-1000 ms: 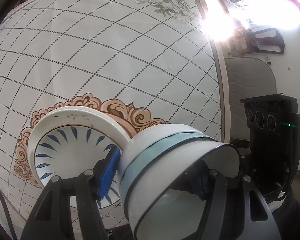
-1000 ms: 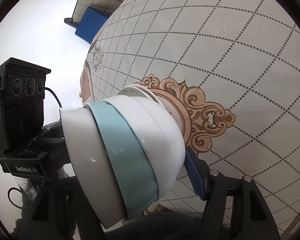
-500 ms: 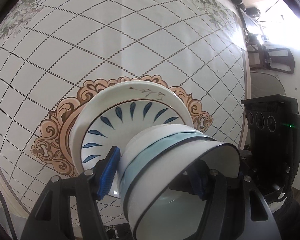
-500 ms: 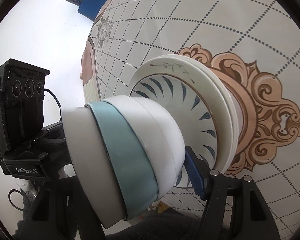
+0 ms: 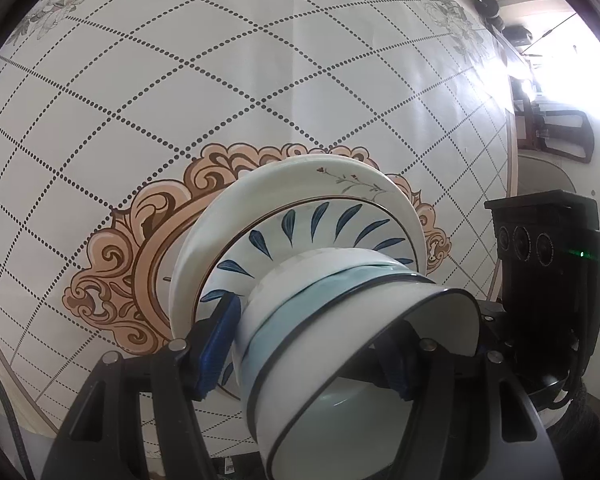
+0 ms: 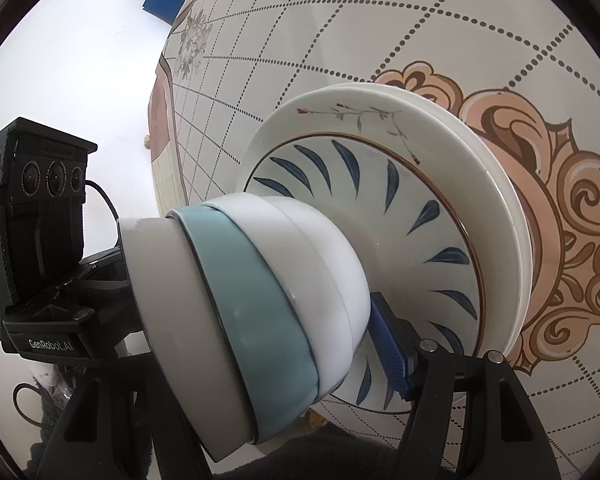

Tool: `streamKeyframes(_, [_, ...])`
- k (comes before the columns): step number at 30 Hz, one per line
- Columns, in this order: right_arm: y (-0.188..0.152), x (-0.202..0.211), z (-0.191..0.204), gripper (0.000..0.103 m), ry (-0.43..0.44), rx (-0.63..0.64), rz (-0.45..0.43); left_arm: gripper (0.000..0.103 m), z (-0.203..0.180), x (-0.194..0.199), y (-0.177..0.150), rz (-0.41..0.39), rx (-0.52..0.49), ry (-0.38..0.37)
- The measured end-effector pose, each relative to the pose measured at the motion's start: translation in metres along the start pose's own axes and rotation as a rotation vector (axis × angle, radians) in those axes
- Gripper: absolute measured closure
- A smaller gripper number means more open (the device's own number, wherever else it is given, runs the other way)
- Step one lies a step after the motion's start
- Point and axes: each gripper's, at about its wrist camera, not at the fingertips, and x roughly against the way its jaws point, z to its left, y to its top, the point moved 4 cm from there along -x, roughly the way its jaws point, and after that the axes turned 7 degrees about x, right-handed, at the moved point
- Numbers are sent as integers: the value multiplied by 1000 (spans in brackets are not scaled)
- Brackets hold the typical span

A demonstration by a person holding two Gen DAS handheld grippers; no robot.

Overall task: Organize plates and bowls
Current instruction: 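Lower the bowl stack onto the blue-striped plate with both grippers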

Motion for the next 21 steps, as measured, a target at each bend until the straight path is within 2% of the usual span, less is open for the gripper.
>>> streamKeyframes(10, [6, 1, -6, 33, -9, 4, 7, 42, -4, -8, 5, 1, 0, 13])
streamKeyframes(21, [11, 3, -5, 34, -58, 26, 16, 43, -1, -10, 5, -12, 29, -13])
